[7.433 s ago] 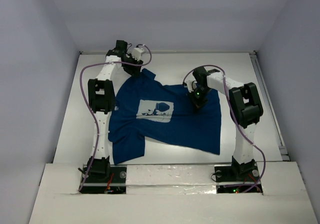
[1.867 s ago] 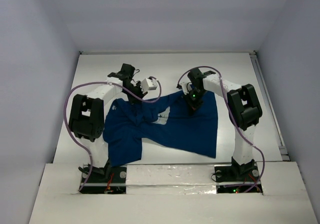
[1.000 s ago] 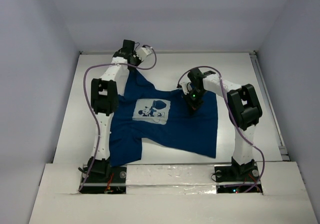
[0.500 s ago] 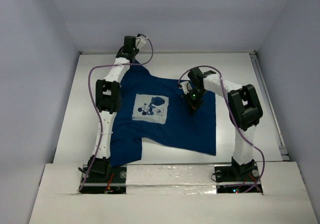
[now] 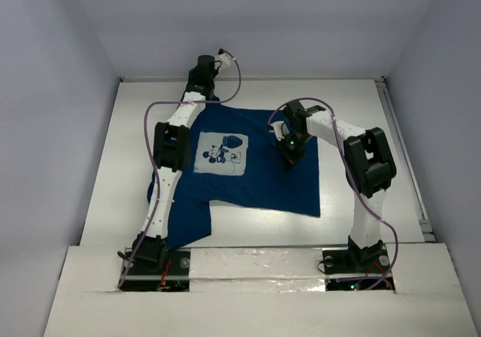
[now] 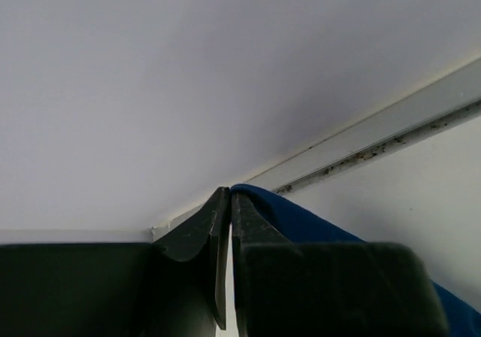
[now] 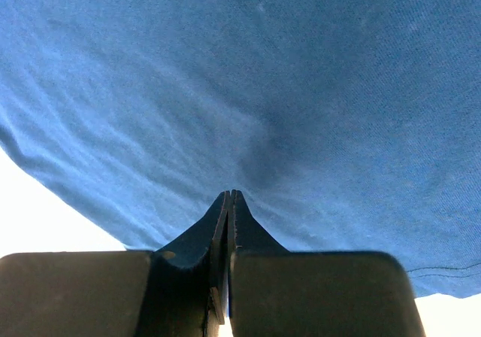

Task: Fold and stack the t-shirts
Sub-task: Flatten out the tshirt

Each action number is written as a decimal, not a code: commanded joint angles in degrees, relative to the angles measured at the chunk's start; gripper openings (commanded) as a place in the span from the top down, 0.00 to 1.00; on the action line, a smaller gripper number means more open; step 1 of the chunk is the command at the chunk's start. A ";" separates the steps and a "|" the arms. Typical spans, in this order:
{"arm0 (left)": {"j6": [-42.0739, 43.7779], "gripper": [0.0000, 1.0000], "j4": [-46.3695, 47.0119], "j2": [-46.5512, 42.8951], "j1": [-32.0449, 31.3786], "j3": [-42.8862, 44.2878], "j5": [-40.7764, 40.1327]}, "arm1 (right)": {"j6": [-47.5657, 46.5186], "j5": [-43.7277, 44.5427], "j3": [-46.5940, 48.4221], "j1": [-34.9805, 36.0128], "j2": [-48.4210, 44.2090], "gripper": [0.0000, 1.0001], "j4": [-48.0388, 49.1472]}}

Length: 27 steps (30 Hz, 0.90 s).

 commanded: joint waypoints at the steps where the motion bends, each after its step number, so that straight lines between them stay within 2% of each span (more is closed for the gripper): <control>1: 6.75 0.98 6.73 3.32 -0.81 3.04 -4.63 | 0.93 0.80 1.47 0.57 -2.63 1.00 1.79; 2: 8.24 0.92 7.96 3.86 -1.33 2.95 -5.96 | 1.11 1.85 1.30 0.57 -2.72 1.00 2.32; 3: 10.61 0.80 10.15 4.30 -1.34 2.87 -7.01 | 1.20 2.38 1.21 0.57 -2.80 1.00 2.58; 5: 12.03 0.67 11.92 4.92 -1.34 2.87 -9.22 | 1.64 3.69 0.95 0.57 -3.24 1.00 3.55; 6: 13.34 0.56 13.75 4.92 -1.34 2.87 -9.83 | 1.73 3.96 0.95 0.57 -3.59 1.00 3.73; 10: 15.63 0.40 17.54 3.78 -0.72 3.22 -13.17 | 3.04 6.86 0.07 0.57 -5.88 1.00 5.92; 16: 14.68 0.38 17.47 -2.53 2.35 1.99 -15.20 | 3.49 16.18 -3.44 0.57 -10.26 1.00 12.25; 20: 6.45 0.39 10.55 -12.64 3.94 -4.24 -11.79 | 0.51 19.25 -5.29 0.57 -13.86 1.00 15.41; 23: 2.82 0.43 2.72 -24.67 4.64 -16.08 -2.83 | -4.68 22.41 -8.80 0.57 -17.64 1.00 19.36; 24: 0.29 0.44 1.83 -28.18 5.16 -24.38 -0.89 | -6.60 21.64 -9.94 0.57 -21.23 1.00 21.20; 25: -0.96 0.44 0.95 -34.57 5.17 -28.12 3.65 | -10.02 21.02 -11.17 0.57 -23.35 0.98 21.91; 26: -2.10 0.43 -0.80 -37.59 5.77 -31.20 6.92 | -11.01 20.93 -13.88 0.57 -25.55 0.88 23.40; 27: -4.29 0.41 -4.04 -40.84 6.48 -37.07 10.08 | -12.06 18.49 -14.78 0.57 -29.66 0.82 23.42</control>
